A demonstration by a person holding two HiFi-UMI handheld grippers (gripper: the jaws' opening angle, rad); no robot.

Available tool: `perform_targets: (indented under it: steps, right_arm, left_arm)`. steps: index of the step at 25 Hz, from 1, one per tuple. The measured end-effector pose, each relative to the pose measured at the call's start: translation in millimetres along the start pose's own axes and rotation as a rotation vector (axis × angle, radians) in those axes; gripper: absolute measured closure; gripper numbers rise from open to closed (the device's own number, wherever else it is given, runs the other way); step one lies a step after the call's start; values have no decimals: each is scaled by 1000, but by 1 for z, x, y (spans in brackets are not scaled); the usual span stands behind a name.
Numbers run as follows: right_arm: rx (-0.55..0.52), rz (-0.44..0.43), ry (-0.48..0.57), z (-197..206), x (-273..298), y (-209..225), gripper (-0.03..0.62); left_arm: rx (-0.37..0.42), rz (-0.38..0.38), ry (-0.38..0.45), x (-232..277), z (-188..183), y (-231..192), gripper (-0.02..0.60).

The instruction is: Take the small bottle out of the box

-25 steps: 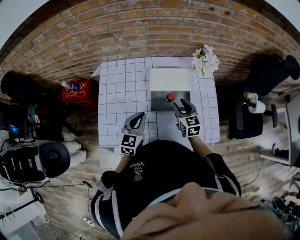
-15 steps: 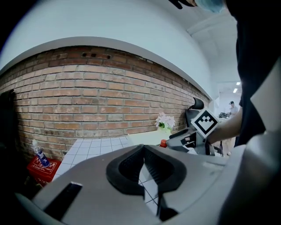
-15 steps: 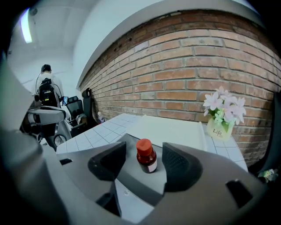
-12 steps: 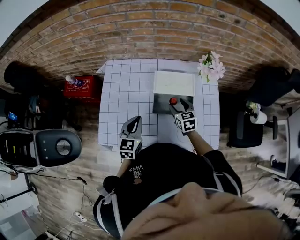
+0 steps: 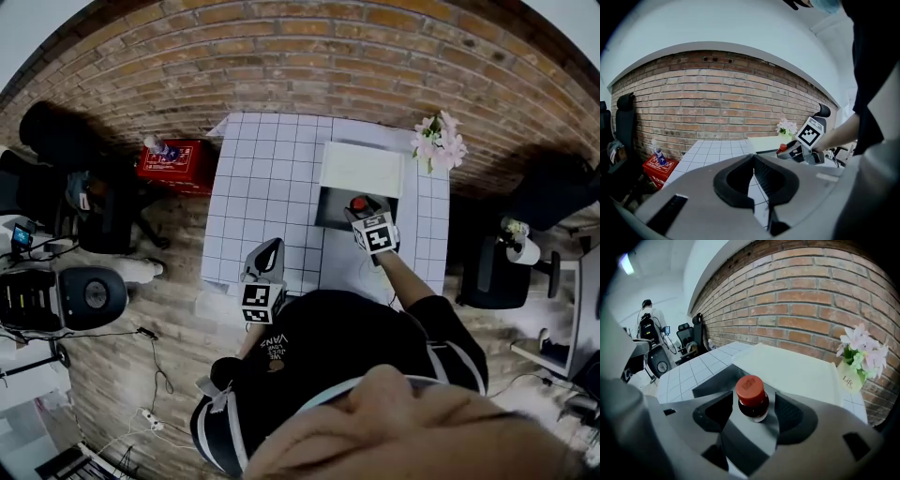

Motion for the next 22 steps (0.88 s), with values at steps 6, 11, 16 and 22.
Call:
perform_targets:
  steps: [6,11,16,22]
  right_arm:
    - [-20,-20,-47,5,11,3,339]
    - [-24,-3,-33,7,15,6,339]
    - [-41,-6,-21,2,12,-1,378]
    - [-15,2,-8,5,11,2,379]
  left_arm:
    - [-3,-22,-1,-7,2,-1,571]
    - [-4,-26,-7,-10,3,0,571]
    - [5,-30,-6,-11,2,-1,571]
    - [5,-17,-10,-13,2,-1,571]
Point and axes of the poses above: the fingertips, and each gripper's own axes: x forward along the fingers, y to its right, z out of its underside, the point moved 10 cm from there along -x, backward along the fingers, and after that the axes turned 4 degrees about -x, right-handed, at the moved point
